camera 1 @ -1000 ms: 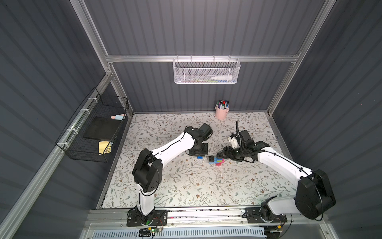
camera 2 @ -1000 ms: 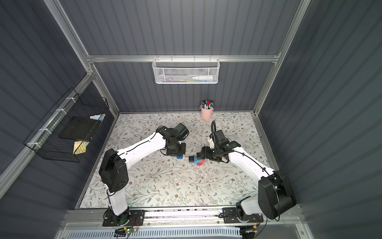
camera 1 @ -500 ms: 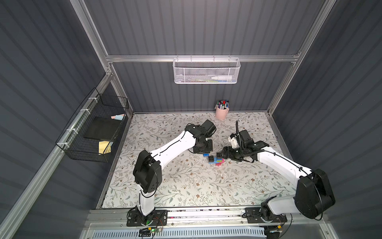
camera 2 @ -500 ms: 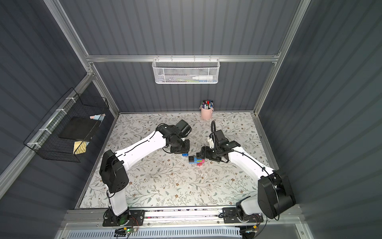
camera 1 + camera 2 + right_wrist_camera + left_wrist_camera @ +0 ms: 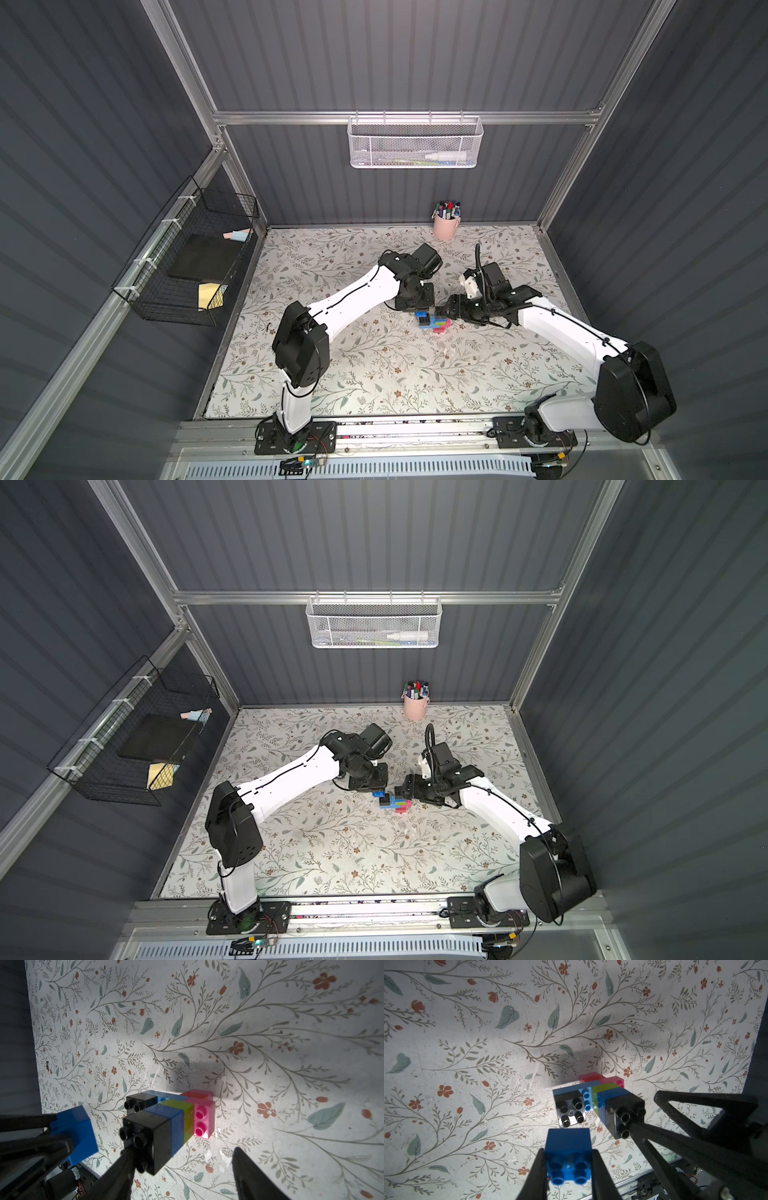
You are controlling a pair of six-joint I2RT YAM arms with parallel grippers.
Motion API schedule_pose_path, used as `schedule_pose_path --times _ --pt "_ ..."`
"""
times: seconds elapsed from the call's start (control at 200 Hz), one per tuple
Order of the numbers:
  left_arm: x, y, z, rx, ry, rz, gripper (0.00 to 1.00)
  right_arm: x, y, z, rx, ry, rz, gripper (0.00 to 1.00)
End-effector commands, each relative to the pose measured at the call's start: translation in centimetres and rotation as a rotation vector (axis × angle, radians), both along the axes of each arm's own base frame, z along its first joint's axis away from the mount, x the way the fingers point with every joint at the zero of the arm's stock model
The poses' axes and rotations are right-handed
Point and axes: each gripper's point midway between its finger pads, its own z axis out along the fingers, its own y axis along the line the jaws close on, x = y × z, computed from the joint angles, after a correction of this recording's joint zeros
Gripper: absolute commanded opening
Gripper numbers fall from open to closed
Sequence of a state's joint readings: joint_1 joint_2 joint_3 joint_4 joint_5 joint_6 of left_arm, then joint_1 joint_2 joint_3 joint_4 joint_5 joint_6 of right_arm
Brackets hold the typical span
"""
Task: Assemble the number 4 with lego
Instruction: Assemble the lego brick with the lego brick.
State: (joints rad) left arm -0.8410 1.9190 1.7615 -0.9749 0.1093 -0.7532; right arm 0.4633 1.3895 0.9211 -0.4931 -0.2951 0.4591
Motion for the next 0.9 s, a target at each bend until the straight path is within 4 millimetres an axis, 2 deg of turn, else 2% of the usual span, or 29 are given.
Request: schedule_pose_path --times 0.0,0.485,0.895 --pt "0.0 -0.6 -0.8 0.005 0.014 0.009 0.10 -3.4 -3.3 -4.9 -0.175 0.172 -0.039 0.73" --pt "0.1 -1.7 -1.8 0.011 0.021 0.005 0.10 -3.7 -3.5 -5.3 -0.172 0.180 -0.048 0.72" --pt "0.4 -1.3 -2.9 0.048 0.020 0.020 0.10 -3.9 -3.6 -5.4 -0.174 0.178 -0.049 0.72"
